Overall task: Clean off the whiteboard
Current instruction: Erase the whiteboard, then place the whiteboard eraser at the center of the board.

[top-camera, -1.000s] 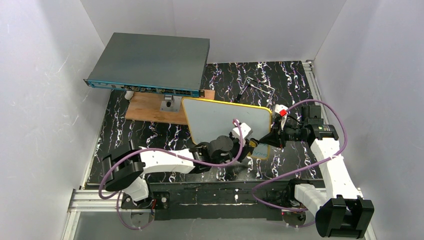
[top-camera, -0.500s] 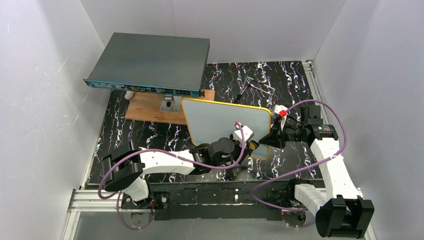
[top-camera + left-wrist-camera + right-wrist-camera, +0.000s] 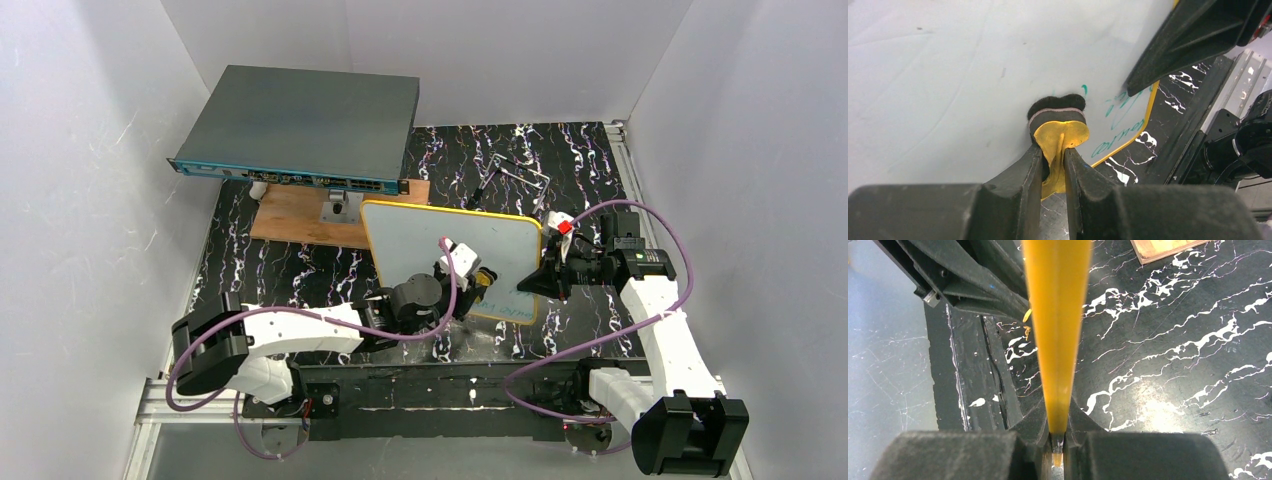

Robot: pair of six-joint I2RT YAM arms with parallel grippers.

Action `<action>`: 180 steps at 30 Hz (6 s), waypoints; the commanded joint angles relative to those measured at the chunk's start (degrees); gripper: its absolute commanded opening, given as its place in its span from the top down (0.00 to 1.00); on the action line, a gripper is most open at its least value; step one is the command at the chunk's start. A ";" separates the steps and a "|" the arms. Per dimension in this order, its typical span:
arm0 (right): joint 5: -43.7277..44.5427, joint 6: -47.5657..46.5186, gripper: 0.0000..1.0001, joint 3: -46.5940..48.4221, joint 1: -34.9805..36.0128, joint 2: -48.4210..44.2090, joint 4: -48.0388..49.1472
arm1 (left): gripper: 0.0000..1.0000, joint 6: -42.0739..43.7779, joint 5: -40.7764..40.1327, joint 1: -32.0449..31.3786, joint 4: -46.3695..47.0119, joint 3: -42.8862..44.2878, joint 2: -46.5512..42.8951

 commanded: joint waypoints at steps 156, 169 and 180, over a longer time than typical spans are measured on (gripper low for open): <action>15.47 -15.83 0.99 14.90 -18.42 17.64 -27.88 | 1.00 -26.56 2.68 3.94 -12.43 -15.45 -16.28; 17.26 -17.64 0.99 23.61 -25.03 27.61 -31.37 | 1.00 -33.46 2.36 6.41 -17.59 -9.29 -3.73; 17.84 -18.61 0.99 25.95 -26.01 30.33 -31.97 | 0.91 -34.92 3.01 6.52 -17.18 -4.10 7.05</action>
